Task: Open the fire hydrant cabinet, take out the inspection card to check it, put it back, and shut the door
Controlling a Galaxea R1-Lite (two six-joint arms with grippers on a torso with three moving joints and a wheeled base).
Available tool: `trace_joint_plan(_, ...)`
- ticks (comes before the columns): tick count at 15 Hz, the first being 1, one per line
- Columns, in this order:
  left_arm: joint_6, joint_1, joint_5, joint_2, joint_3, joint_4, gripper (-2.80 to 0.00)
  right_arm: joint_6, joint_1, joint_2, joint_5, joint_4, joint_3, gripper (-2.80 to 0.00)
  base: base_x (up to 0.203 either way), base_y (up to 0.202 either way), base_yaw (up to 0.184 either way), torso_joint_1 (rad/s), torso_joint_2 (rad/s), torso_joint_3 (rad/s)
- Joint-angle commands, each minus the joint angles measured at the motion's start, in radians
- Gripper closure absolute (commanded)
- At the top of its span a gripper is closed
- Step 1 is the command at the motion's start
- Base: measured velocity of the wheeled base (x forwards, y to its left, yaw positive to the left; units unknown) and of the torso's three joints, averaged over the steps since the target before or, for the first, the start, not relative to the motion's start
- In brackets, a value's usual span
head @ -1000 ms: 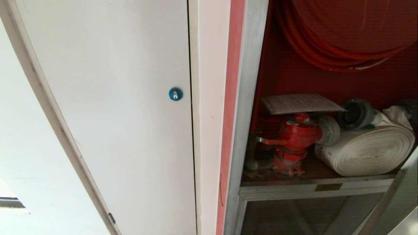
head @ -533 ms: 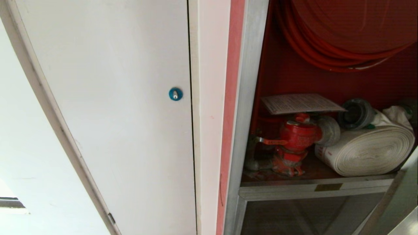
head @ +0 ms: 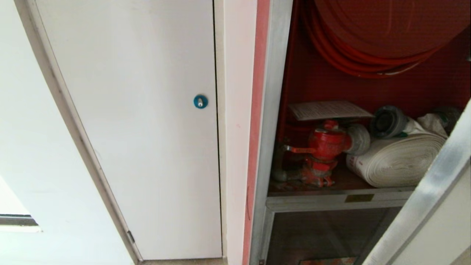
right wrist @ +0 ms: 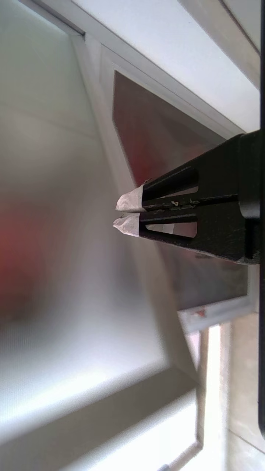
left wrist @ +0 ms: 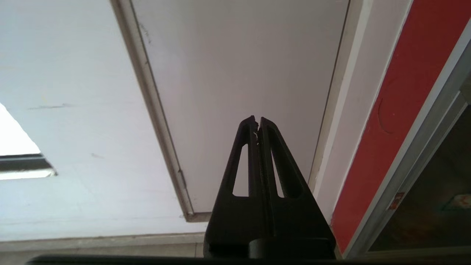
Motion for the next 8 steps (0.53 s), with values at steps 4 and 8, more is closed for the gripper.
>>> trace_joint_plan(4, 0.0, 0.0, 0.0, 0.001, 0.006, 0.0, 0.0, -0.001, 0.0, 0.0, 0.0, 0.001, 0.0, 0.0, -0.198, 0.0, 0.0, 0.001, 0.0, 0.0)
trace_joint_plan(8, 0.0, 0.0, 0.0, 0.0, 0.006, 0.0, 0.0, -0.001, 0.0, 0.0, 0.0, 0.001, 0.0, 0.0, -0.196, 0.0, 0.0, 0.004, 0.0, 0.003)
